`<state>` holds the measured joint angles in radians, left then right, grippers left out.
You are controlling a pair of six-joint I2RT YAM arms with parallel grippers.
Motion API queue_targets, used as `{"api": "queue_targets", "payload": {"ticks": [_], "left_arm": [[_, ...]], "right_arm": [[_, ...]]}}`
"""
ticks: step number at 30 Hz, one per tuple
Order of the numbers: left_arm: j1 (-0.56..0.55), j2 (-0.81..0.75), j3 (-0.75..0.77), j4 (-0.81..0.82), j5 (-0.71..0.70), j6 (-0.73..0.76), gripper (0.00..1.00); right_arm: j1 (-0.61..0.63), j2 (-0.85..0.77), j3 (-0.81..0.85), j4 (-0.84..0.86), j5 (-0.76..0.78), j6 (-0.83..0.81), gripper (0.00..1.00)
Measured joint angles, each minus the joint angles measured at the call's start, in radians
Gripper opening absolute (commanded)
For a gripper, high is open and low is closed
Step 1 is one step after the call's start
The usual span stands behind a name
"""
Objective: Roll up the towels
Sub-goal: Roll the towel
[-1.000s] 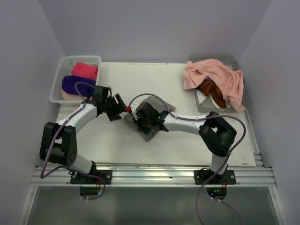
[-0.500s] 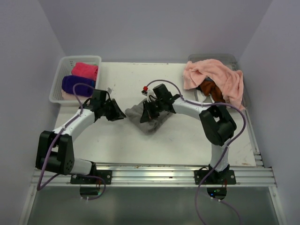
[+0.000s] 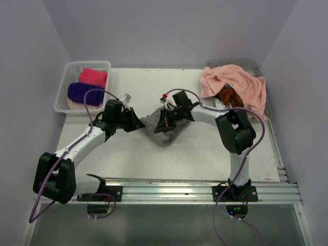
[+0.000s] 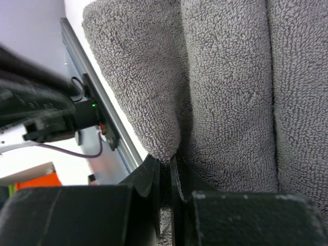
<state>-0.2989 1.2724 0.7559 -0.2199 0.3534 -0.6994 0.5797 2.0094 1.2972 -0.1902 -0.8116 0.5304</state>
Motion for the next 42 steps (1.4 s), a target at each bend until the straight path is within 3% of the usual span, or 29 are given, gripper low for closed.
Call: {"api": "queue_targets", "payload": {"ticks": [2,25,29,33,38,42], "left_arm": [[-0.033,0.016,0.012,0.019,0.015,0.007,0.00],[-0.071,0.397,0.136,0.269,0.117,0.000,0.00],[-0.072,0.463,0.161,0.287,0.134,-0.014,0.00],[-0.075,0.505,0.174,0.285,0.133,-0.016,0.00],[-0.075,0.529,0.198,0.278,0.133,-0.016,0.00],[-0.075,0.544,0.209,0.277,0.134,-0.016,0.00]], "right_arm": [[-0.009,0.001,0.000,0.011,-0.017,0.019,0.00],[-0.060,0.034,-0.043,0.137,-0.094,0.158,0.00],[-0.063,0.033,-0.043,0.107,-0.045,0.142,0.39],[-0.062,-0.008,-0.048,0.033,0.042,0.097,0.55],[-0.031,-0.193,-0.068,-0.093,0.265,0.014,0.51],[0.062,-0.335,-0.068,-0.150,0.483,-0.060,0.28]]}}
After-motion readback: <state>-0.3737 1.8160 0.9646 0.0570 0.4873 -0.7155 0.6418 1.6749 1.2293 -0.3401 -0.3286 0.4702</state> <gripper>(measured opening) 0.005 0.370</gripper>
